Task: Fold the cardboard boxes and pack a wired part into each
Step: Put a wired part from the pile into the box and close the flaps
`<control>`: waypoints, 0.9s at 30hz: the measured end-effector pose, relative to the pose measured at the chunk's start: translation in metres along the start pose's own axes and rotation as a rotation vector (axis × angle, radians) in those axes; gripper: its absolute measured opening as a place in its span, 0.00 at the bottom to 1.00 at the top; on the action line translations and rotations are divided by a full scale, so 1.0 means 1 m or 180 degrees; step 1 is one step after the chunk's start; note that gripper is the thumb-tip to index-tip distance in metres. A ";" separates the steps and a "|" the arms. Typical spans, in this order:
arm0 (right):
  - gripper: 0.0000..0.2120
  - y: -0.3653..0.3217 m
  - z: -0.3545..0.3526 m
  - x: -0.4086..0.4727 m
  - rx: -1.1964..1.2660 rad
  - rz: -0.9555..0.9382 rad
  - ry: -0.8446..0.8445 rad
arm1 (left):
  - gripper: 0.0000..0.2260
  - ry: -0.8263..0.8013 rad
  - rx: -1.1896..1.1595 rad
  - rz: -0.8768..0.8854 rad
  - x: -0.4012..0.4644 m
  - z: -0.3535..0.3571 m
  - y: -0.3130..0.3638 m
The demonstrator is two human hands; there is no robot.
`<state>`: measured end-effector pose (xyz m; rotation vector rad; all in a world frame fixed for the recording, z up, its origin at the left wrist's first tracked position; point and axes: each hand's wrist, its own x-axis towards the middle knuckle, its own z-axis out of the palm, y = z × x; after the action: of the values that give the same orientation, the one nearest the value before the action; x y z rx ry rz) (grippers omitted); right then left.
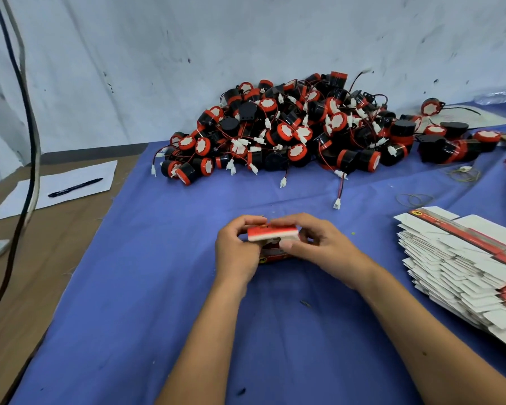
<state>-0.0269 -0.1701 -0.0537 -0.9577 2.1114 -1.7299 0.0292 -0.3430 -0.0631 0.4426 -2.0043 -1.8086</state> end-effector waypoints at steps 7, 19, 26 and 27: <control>0.19 0.006 0.005 0.002 -0.0880 -0.0358 0.0388 | 0.14 -0.1136 -0.1034 -0.0674 0.002 -0.035 0.009; 0.17 0.004 0.002 0.001 -0.1067 -0.0472 0.0326 | 0.15 -0.0852 0.0796 0.0578 0.003 -0.028 -0.002; 0.18 0.009 0.008 0.001 -0.2396 -0.0791 0.0605 | 0.24 -0.0941 0.0943 0.0584 0.003 -0.031 -0.001; 0.17 0.008 0.008 0.002 -0.2449 -0.0874 0.0656 | 0.25 -0.0940 0.0945 0.0585 0.002 -0.031 -0.001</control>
<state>-0.0258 -0.1770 -0.0629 -1.3455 2.9881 -1.1250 0.0425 -0.3712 -0.0610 0.0694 -2.4396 -1.5425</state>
